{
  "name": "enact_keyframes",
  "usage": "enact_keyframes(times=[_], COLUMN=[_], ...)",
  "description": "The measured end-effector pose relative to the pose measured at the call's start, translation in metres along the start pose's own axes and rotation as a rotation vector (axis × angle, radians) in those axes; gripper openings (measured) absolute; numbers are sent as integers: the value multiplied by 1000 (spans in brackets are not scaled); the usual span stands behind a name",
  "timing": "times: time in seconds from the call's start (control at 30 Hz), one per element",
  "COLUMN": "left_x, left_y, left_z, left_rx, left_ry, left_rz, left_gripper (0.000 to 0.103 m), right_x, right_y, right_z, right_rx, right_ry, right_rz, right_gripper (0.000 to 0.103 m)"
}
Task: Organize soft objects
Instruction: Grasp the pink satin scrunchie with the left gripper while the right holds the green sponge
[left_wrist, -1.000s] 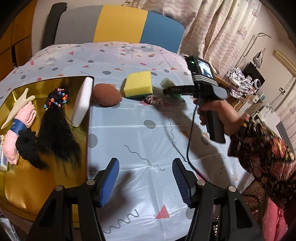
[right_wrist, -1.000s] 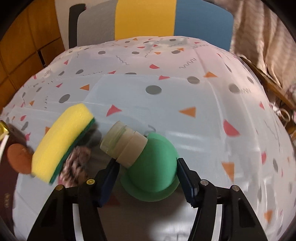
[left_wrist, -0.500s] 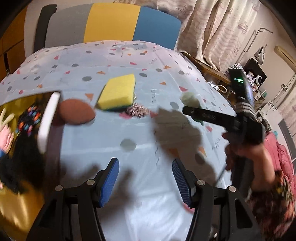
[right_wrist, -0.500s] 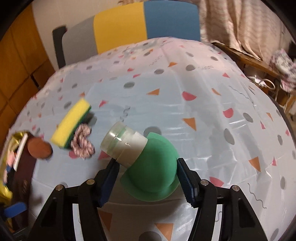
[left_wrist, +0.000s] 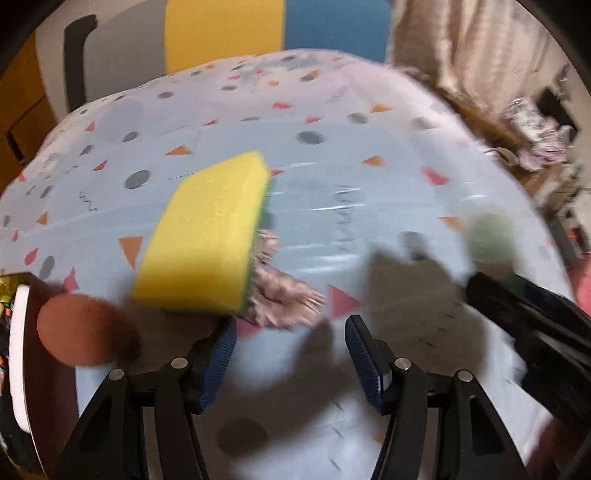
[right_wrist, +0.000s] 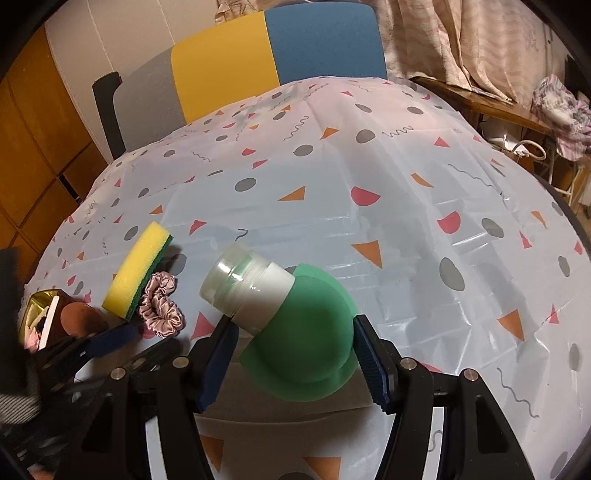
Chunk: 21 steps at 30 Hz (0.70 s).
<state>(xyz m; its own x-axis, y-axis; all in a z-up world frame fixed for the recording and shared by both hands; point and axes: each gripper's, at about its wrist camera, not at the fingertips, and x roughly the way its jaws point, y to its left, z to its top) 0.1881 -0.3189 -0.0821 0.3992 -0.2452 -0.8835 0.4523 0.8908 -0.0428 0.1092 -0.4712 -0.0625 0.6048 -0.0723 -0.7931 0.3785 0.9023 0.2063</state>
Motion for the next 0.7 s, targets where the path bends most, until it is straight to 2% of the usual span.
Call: enact_keyframes(times=[0.1, 0.2, 0.23, 0.3, 0.4, 0.53, 0.7], left_x=[11, 18, 20, 18, 11, -4, -28], left_y=[6, 9, 10, 11, 13, 23, 27], left_z=[11, 18, 18, 15, 4, -18, -52], left_rx=[-31, -12, -8, 11, 31, -26, -28], left_ry=[-19, -50, -53, -76, -95, -93, -89], left_rz=[23, 31, 21, 28, -20, -101, -167], left_gripper=[62, 60, 56, 38, 30, 28, 28], right_x=[-1, -3, -3, -4, -3, -3, -2], right_y=[-2, -7, -8, -13, -15, -12, -12], right_z=[3, 6, 7, 8, 8, 7, 6], right_rx=[19, 44, 51, 78, 93, 77, 73], right_ry=[-2, -9, -9, -9, -4, -3, 1], right_rz=[22, 33, 35, 41, 53, 46, 40], right_gripper=[64, 64, 64, 64, 64, 64, 64])
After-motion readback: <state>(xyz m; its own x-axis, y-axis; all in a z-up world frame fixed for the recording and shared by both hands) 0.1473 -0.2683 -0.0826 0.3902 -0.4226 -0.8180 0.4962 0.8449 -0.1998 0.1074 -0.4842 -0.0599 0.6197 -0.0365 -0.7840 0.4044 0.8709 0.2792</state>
